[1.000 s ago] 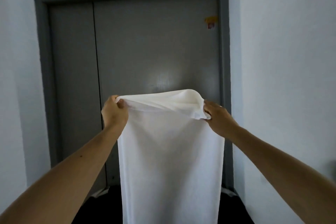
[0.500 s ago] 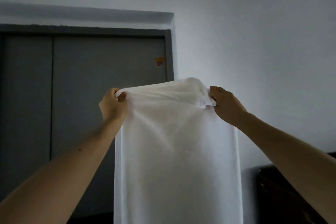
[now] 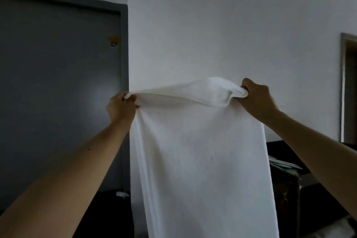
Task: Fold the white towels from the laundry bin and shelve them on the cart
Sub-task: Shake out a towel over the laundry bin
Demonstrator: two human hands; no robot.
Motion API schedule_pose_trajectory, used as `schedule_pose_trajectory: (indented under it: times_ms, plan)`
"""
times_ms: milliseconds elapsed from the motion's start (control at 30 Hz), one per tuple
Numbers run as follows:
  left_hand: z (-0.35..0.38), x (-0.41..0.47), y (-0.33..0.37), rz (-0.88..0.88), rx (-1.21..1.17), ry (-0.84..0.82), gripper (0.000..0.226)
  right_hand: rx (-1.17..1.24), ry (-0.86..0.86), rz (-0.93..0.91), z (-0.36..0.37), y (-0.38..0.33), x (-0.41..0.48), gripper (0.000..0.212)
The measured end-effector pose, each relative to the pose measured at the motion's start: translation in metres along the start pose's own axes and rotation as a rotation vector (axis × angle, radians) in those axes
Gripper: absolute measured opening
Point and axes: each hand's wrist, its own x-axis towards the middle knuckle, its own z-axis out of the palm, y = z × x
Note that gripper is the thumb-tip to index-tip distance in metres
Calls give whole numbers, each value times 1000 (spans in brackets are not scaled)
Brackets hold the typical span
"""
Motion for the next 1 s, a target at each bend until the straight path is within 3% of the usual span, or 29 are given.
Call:
schedule_pose_trajectory:
  times_ms: [67,300,467,633,1000]
  plan:
    - [16,-2,-6,-28,-43,-1,5,7,50,3,-1,14,-3,30]
    - [59,6,-49,-78,-159,-41,7,90,-38,187,49,66,-15,37]
    - [79,33,-101,-99,-87,-53,9,193,-44,416,107,91,-6,26]
    - [98,69,-156,-135,-37,-26,5,414,-45,566,191,121,18,39]
    - [171,146,-235,-156,94,21,15,435,-10,597,324,196,81,41]
